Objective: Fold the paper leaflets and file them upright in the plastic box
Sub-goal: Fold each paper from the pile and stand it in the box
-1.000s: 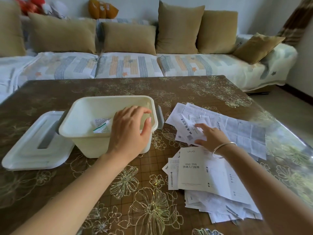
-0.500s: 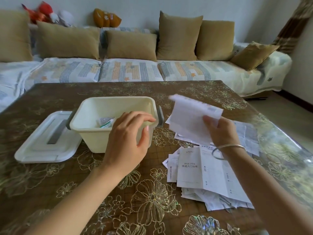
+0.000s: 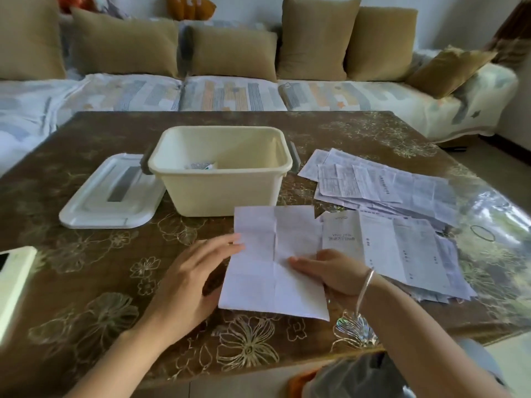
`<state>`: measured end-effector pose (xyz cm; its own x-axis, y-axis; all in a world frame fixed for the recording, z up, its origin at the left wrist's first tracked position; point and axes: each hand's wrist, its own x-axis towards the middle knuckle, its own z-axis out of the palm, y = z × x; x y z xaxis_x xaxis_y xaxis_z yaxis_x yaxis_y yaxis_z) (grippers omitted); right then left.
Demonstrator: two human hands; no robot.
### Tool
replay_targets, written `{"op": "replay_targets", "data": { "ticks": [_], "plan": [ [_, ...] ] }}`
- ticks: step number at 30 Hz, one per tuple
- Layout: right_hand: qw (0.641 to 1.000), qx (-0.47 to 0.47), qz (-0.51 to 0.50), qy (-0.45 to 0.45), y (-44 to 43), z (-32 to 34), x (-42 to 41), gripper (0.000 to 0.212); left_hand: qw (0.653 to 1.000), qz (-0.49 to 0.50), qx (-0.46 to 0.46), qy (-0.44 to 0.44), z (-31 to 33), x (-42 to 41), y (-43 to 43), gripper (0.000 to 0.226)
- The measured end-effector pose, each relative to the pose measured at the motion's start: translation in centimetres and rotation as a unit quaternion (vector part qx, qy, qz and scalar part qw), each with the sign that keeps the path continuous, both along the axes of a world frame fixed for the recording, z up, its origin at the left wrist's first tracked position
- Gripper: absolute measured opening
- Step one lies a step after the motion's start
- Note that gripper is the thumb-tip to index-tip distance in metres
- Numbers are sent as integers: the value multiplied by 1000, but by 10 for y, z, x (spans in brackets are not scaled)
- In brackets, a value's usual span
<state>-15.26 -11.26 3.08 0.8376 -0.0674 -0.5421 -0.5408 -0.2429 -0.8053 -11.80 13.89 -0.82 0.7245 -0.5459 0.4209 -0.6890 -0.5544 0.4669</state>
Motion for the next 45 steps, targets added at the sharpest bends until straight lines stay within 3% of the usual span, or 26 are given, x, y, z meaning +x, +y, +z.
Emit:
{"op": "replay_targets", "data": {
  "ticks": [3,9,13,16,20,25,29,33,37,41,43,45],
  "plan": [
    [998,-47,51,-2,18,-5,0,24,1000,6,-18,-14,-6,-13,15,53],
    [992,-97,47,-67,37,-4,-7,20,997,33,-61,34,-11,-32,31,44],
    [912,-334,15,-237,25,-10,-16,15,991,59,-86,88,-9,-39,31,37],
    [905,-286,40,-313,27,-13,-28,28,982,81,-97,136,-5,-37,26,30],
    [927,-268,72,-252,31,-20,-36,39,978,130,-89,135,-2,-34,18,17],
    [940,-230,49,-247,30,-19,-35,33,970,206,-40,122,-6,-36,11,40],
    [909,-322,27,-265,40,-23,-34,34,967,225,-46,107,-4,-40,5,72],
    [876,-400,26,-268,42,-28,-31,48,973,214,-46,75,-4,-36,6,84],
    [872,-418,48,-249,44,-25,-30,57,973,229,9,30,-5,-36,4,72],
    [860,-446,60,-241,49,-20,-30,70,982,164,67,-68,-9,-34,-3,40],
    [847,-476,80,-224,52,-18,-27,70,986,134,74,-68,-10,-32,-5,31],
    [856,-471,85,-194,54,-16,-22,71,987,138,71,-38,-10,-28,-6,28]
  ]
}}
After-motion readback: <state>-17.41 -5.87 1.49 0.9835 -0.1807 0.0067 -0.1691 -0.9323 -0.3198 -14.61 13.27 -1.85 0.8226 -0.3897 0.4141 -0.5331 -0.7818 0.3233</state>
